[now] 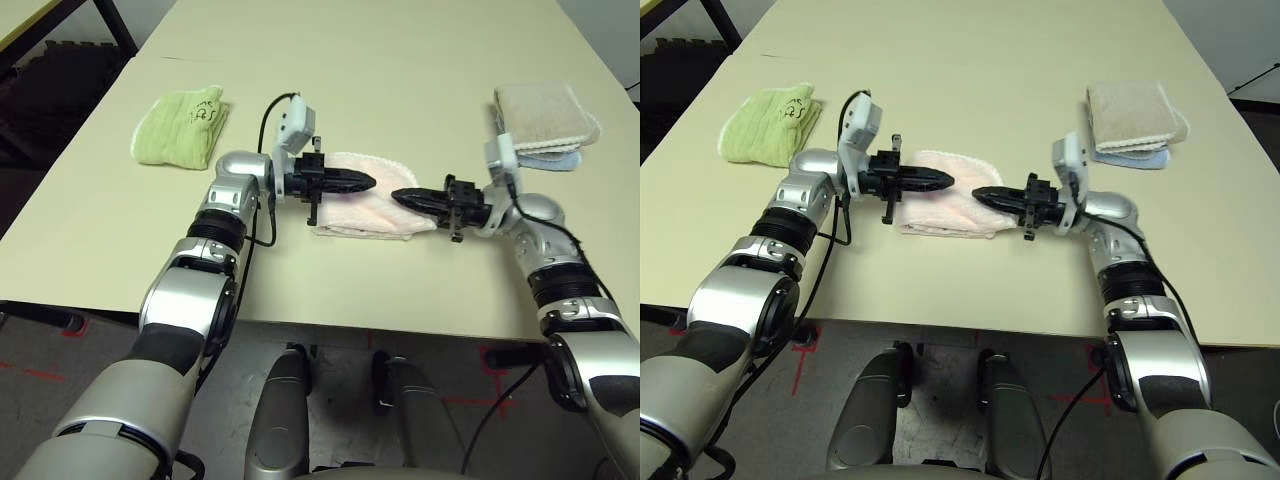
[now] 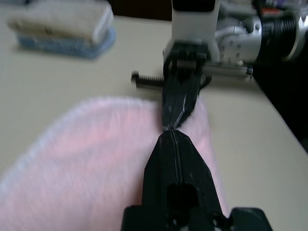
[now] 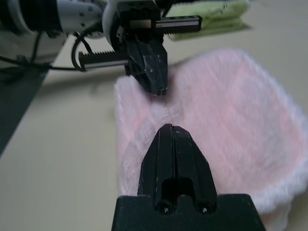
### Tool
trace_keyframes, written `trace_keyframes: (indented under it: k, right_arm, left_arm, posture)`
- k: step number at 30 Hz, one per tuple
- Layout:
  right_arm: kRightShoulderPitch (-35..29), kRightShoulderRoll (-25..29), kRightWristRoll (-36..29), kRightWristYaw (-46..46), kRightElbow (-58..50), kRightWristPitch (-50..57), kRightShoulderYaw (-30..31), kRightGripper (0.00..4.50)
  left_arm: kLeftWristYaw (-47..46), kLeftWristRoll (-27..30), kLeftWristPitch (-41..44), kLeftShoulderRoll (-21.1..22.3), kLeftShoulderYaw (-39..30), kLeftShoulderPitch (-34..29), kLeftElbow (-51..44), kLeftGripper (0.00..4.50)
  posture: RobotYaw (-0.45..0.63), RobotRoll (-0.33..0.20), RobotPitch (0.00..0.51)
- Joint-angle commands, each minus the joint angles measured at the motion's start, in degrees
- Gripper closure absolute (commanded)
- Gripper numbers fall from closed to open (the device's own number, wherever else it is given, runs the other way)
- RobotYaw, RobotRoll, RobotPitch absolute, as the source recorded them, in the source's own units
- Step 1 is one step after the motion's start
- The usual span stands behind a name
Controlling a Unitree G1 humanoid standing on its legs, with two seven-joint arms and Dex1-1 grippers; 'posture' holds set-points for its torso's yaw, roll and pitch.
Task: Fold the towel and set it aside.
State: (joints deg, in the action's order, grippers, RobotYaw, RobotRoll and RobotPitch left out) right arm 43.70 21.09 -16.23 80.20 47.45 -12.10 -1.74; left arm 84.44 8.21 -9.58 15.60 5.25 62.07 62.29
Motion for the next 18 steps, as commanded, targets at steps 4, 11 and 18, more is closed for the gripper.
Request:
trace_keyframes:
  k: [4,11,18]
  right_arm:
    - [0.1,0.4,3.1,-0.3,6.4,-4.9,1.0,4.5]
    - [1.2,2.1,3.6,0.2,8.3,-6.0,0.8,4.5]
    - [4.1,4.2,-0.7,3.2,3.4,-2.7,-2.1,4.5]
  left_arm:
    - [-1.5,-6.6,-3.2,3.4,2.8,-1.4,4.9,4.49]
    - [-2.5,-8.7,-4.5,6.2,2.7,-0.8,6.7,4.49]
    - [1.3,-6.2,-4.4,8.5,0.4,2.2,5.8,4.49]
  posture:
    - [0.1,0.0,0.179]
    - [0.1,0.0,0.182]
    - [0.1,0.0,0.186]
